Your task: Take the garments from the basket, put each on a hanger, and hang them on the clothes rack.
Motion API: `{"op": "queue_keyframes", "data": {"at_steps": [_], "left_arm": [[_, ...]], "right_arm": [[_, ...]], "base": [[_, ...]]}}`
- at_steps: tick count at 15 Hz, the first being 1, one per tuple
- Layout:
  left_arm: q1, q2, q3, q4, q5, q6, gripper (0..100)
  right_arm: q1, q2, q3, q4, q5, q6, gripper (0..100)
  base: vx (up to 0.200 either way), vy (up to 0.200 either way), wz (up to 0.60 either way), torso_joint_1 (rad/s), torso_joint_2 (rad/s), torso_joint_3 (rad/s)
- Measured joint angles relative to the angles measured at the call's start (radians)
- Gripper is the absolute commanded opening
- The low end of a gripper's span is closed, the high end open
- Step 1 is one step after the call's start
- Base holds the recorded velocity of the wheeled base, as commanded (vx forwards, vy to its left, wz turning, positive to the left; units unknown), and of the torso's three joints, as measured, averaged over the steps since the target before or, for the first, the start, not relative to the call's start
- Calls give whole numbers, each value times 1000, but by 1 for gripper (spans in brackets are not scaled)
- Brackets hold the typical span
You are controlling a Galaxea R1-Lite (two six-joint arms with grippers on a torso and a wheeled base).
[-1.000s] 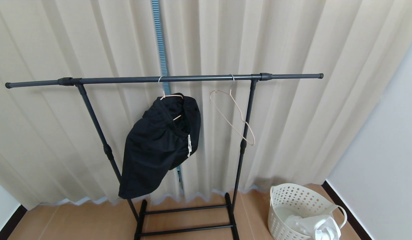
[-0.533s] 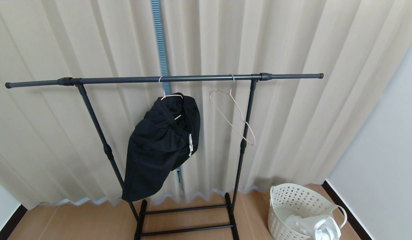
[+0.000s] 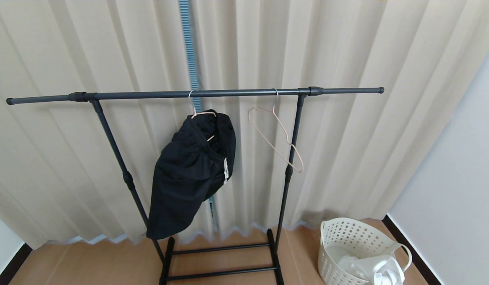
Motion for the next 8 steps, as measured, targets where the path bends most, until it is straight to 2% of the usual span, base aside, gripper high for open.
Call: {"op": "queue_keyframes", "data": {"at_steps": [3, 5, 8], "left_arm": [[1, -5, 0, 0, -1, 1, 100], [1, -5, 0, 0, -1, 1, 100], [1, -5, 0, 0, -1, 1, 100]], "right_arm": [[1, -2, -4, 6, 66, 42, 100], [2, -2, -6, 7, 75, 47, 100], [2, -3, -6, 5, 76, 64, 100]], "base": [[0, 0, 0, 0, 0, 0], [0, 0, 0, -28, 60, 40], [0, 0, 0, -139, 331, 172]]}}
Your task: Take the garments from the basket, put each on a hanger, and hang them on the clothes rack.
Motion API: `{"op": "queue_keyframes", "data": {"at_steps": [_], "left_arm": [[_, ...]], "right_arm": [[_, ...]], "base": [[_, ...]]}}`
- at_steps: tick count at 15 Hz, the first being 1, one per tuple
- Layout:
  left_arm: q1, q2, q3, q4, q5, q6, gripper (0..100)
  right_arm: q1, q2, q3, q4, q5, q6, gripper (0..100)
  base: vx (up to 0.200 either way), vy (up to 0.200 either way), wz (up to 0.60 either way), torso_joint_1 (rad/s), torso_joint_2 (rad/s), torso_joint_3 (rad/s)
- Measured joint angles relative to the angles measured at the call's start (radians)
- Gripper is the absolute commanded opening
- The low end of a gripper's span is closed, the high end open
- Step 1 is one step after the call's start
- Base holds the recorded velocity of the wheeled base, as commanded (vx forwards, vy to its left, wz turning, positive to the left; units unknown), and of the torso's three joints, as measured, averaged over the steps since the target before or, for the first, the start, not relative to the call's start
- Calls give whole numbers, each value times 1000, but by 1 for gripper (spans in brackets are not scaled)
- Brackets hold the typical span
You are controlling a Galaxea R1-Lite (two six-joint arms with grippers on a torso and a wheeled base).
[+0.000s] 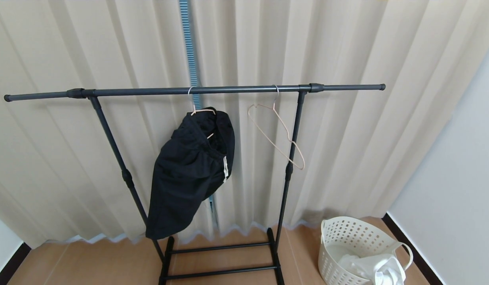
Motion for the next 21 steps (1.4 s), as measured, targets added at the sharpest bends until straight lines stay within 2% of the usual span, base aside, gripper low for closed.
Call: {"op": "queue_keyframes", "data": {"at_steps": [13, 21], "left_arm": [[0, 0, 0, 0, 0, 0, 100], [0, 0, 0, 0, 0, 0, 100]], "right_arm": [[-1, 0, 0, 1, -1, 2, 100], [-1, 0, 0, 0, -3, 0, 100]], "base": [[0, 0, 0, -156, 364, 210], [0, 0, 0, -204, 538, 325]]}}
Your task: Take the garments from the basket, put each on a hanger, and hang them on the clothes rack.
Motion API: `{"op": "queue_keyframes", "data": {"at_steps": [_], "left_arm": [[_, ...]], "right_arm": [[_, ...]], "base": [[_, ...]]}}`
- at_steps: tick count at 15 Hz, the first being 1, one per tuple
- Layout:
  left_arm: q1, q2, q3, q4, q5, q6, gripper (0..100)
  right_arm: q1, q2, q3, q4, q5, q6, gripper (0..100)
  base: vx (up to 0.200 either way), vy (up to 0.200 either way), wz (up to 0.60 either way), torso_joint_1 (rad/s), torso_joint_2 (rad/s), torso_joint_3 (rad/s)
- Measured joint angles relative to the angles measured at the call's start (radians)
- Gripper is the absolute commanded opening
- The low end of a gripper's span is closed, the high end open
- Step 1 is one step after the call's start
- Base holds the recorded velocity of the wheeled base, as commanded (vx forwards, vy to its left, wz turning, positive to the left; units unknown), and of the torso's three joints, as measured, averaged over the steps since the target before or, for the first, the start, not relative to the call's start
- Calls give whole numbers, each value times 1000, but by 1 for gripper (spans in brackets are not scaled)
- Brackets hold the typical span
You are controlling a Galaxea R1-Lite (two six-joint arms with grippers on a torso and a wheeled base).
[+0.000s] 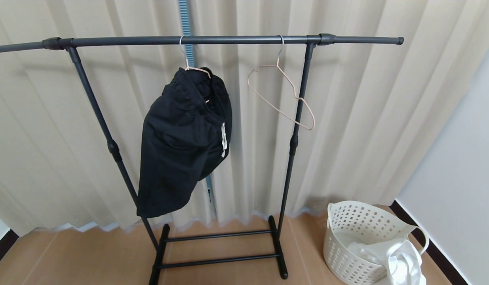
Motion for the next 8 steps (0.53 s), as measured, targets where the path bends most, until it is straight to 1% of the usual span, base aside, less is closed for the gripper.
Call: {"op": "queue_keyframes", "data": {"at_steps": [4, 8], "left_arm": [[0, 0, 0, 0, 0, 0, 100], [0, 0, 0, 0, 0, 0, 100]], "right_arm": [[0, 0, 0, 0, 0, -1, 100], [0, 0, 0, 0, 0, -2, 100]], "base": [[0, 0, 0, -177, 515, 327], [0, 0, 0, -151, 494, 343]]}}
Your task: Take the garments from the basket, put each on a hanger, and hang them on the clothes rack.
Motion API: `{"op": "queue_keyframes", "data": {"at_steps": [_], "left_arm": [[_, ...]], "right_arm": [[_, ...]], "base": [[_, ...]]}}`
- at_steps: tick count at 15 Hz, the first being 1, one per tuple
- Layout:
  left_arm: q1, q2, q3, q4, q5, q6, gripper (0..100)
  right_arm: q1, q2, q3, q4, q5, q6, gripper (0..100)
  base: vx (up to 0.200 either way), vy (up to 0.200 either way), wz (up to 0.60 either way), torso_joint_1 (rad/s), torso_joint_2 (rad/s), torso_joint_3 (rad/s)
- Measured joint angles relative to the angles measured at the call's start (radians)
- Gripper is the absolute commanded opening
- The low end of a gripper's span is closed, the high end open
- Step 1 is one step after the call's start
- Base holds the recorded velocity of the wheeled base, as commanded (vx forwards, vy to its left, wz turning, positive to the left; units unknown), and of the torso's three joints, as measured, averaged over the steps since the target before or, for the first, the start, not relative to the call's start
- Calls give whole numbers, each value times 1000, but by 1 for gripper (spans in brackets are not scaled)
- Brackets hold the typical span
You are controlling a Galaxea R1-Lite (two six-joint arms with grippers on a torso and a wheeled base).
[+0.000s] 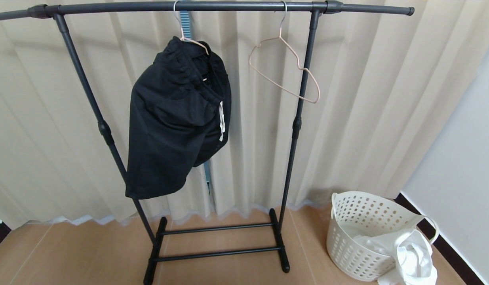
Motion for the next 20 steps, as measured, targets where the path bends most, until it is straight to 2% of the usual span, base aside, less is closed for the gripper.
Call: {"op": "queue_keyframes", "data": {"at_steps": [5, 9, 18, 20], "left_arm": [[0, 0, 0, 0, 0, 0, 100], [0, 0, 0, 0, 0, 0, 100], [0, 0, 0, 0, 0, 0, 100], [0, 0, 0, 0, 0, 0, 100]], "right_arm": [[0, 0, 0, 1, 0, 0, 100], [0, 0, 0, 1, 0, -4, 100], [0, 0, 1, 0, 0, -1, 100], [-1, 0, 1, 0, -1, -1, 100]], "base": [[0, 0, 0, -109, 461, 346], [0, 0, 0, -20, 109, 87], [0, 0, -600, 0, 9, 7], [0, 0, 0, 0, 0, 0]]}}
